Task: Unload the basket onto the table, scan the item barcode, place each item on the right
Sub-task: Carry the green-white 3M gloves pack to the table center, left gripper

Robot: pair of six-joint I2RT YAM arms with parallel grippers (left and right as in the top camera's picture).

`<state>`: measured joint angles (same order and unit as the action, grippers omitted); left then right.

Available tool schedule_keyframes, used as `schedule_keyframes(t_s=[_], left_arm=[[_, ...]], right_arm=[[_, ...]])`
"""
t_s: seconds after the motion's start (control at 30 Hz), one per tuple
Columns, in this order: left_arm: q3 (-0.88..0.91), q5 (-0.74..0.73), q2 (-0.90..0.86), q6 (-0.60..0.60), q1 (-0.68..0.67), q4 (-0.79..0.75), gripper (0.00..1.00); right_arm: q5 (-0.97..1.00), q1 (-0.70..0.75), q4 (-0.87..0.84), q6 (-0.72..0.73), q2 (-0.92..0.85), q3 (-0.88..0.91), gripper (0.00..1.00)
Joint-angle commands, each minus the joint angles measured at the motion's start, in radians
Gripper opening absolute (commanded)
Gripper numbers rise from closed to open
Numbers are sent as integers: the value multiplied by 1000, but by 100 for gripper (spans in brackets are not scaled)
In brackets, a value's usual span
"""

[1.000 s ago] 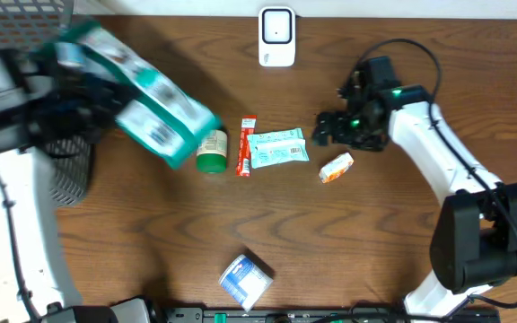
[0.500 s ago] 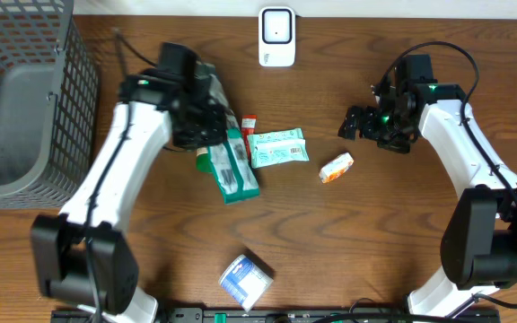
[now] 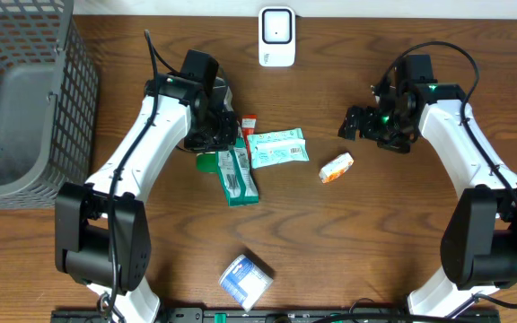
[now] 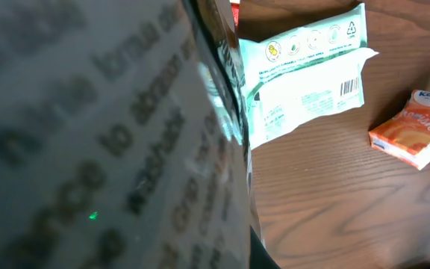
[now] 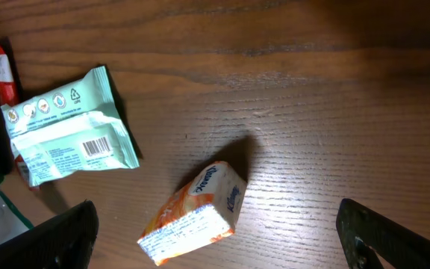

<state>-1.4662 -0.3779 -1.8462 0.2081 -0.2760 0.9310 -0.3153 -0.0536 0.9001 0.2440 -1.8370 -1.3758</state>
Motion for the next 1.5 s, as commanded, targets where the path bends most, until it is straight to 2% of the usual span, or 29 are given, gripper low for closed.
schedule_keyframes(t_s=[0.0,0.17,1.2,1.47], left_arm=[[-10,19,0,-13,2,-2,7],[-9,103,-4,-13,2,8,7],[-8,103,-13,-13,2,11,7],[76,104,-13,-14,2,-7,7]], right_arm=[[-4,6,1,-13,16,-18,99],[-4,6,1,-14,16,-18,99],[-4,6,1,-13,16,-18,99],[-4,6,1,-13,16,-18,99]])
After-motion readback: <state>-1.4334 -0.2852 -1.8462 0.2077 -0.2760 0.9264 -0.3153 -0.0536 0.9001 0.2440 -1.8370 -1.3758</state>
